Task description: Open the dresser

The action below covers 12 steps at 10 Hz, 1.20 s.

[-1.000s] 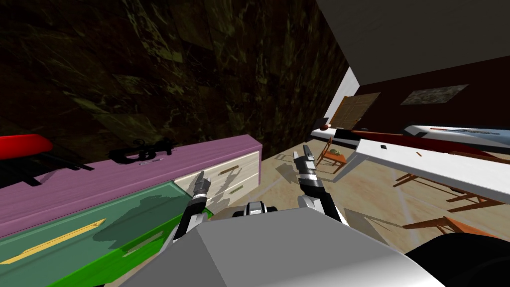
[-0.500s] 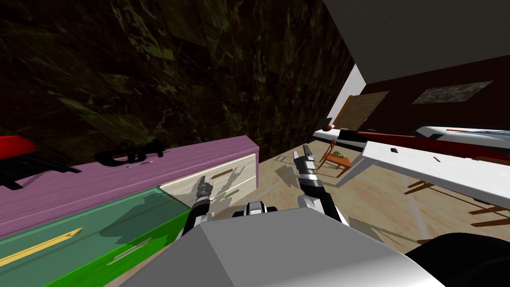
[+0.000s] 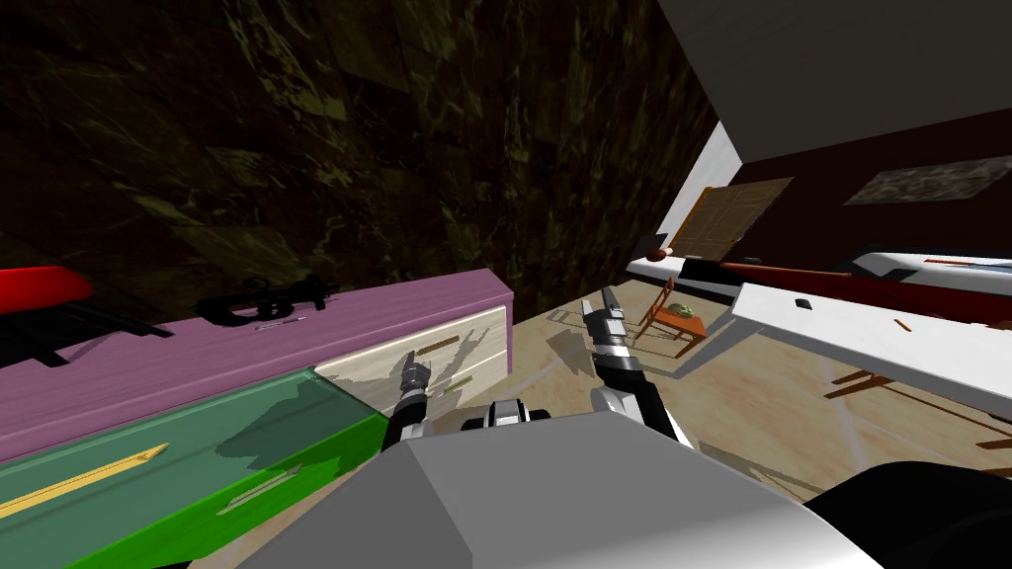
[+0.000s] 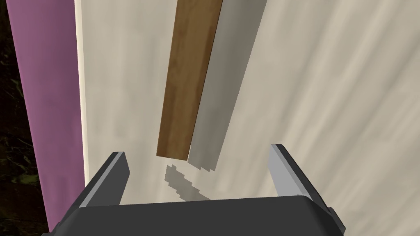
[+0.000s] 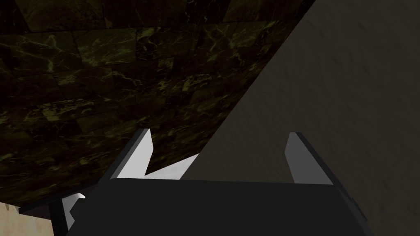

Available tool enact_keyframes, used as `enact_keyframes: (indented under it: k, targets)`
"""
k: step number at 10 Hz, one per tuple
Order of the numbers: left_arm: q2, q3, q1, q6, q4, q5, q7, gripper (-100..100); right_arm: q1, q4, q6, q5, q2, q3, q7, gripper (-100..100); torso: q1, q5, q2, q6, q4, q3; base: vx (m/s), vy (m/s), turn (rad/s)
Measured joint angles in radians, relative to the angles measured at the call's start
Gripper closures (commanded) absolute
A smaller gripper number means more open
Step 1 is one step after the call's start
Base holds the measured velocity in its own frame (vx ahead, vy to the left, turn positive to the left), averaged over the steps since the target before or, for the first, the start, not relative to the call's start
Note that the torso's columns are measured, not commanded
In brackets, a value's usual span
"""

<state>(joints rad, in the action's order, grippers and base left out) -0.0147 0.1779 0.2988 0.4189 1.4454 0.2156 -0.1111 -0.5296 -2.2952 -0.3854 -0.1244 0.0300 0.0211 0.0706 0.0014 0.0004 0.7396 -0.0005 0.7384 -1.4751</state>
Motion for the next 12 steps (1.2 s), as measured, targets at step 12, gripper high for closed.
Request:
enact_keyframes:
  k: [12]
  targets:
    - [0.072,-0.057,-0.299,0.035,-0.313,-0.003,-0.043,-100,0.000,0.000,0.000,0.000,0.000,0.000,0.000,0,-0.002,0.000,-0.001,0.001,0.000,-0.001,-0.021,-0.016,0.103]
